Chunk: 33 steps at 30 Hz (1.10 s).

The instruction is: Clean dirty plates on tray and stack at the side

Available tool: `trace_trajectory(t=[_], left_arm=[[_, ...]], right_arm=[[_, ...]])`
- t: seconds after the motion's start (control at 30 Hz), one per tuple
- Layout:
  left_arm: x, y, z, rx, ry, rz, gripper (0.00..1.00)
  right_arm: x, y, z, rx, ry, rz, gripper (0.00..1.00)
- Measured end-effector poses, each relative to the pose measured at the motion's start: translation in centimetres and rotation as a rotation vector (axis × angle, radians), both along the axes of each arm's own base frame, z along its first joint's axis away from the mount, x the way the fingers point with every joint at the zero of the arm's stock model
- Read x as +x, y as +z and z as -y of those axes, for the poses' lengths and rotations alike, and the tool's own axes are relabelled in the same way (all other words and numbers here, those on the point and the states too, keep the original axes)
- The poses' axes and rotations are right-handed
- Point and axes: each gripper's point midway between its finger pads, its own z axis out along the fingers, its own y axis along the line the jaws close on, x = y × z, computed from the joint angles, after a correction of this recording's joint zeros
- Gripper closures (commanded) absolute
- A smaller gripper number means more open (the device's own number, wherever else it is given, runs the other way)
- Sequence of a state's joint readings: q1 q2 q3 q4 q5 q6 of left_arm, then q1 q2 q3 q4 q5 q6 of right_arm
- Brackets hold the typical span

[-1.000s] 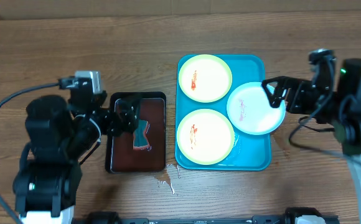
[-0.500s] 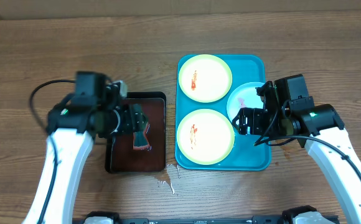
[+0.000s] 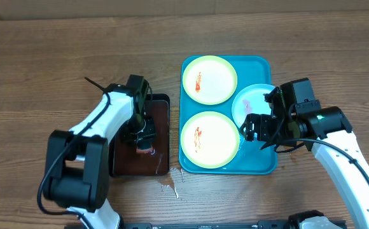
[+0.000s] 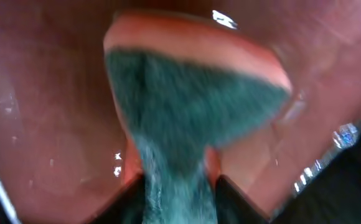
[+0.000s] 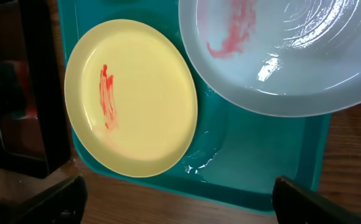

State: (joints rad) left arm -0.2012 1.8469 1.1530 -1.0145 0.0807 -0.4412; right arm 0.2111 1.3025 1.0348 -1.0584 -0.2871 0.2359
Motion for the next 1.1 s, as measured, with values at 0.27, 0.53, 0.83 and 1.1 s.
trace_trajectory(t=[0.27,0.53,0.83,1.1], left_arm=[[0.4,-0.5,0.0,0.002,0.005,0.006,0.96],[0.5,0.4,0.1,-0.004,-0.009,0.032,0.96],[0.8,5.3,0.1,-0.036,-0.076,0.172,0.96],[0.3,7.4,0.0,-0.043,-0.136,0.199,0.96]], right_arm=[[-0.4,-2.9,0.2,-0.013,-0.001,-0.035,0.16],[0.9,-6.9,-2.0,-0.020,0.059,-0.080,0.24],[2.6,-11.6,-3.3,-0.096,0.040,-0.110,0.70],[3.0,-13.1,-3.6,-0.089,0.021,-0.135,0.96]])
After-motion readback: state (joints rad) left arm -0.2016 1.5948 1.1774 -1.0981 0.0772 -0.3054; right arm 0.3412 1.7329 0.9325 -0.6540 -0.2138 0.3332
